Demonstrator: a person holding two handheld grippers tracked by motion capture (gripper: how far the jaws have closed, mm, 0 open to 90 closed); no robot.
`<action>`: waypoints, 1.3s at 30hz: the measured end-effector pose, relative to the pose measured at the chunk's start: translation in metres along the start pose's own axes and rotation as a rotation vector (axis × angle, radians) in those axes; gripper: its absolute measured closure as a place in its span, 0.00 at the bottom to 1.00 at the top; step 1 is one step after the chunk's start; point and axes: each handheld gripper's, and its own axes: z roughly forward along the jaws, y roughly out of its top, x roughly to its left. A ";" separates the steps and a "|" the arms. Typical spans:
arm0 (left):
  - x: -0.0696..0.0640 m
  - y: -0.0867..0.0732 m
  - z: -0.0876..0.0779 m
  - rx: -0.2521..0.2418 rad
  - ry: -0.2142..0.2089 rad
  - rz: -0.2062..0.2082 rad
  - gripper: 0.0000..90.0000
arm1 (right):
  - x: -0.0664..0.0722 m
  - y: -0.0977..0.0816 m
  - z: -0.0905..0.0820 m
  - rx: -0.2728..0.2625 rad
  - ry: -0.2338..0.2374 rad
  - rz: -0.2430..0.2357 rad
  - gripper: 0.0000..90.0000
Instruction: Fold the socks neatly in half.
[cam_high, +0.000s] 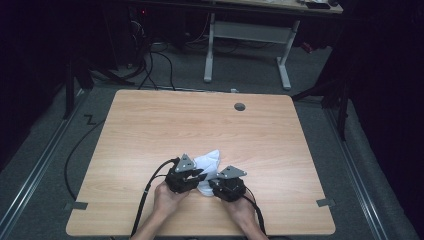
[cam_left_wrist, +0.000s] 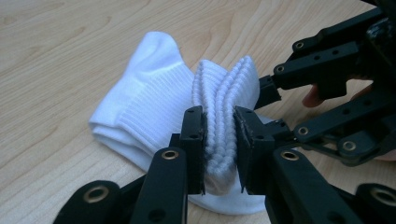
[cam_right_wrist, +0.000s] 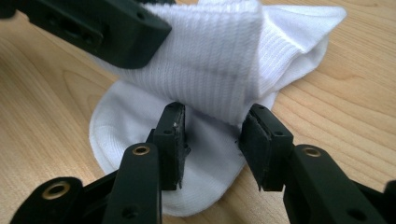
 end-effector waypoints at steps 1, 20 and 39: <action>0.001 -0.001 0.000 0.002 0.001 -0.002 0.83 | -0.001 0.000 -0.001 -0.001 0.009 0.011 0.64; -0.011 0.002 -0.011 -0.036 0.015 0.040 0.85 | 0.016 -0.004 -0.006 0.010 0.033 -0.014 0.62; -0.015 -0.013 -0.011 -0.009 0.011 0.019 0.68 | 0.009 -0.006 -0.022 -0.020 0.069 0.028 0.55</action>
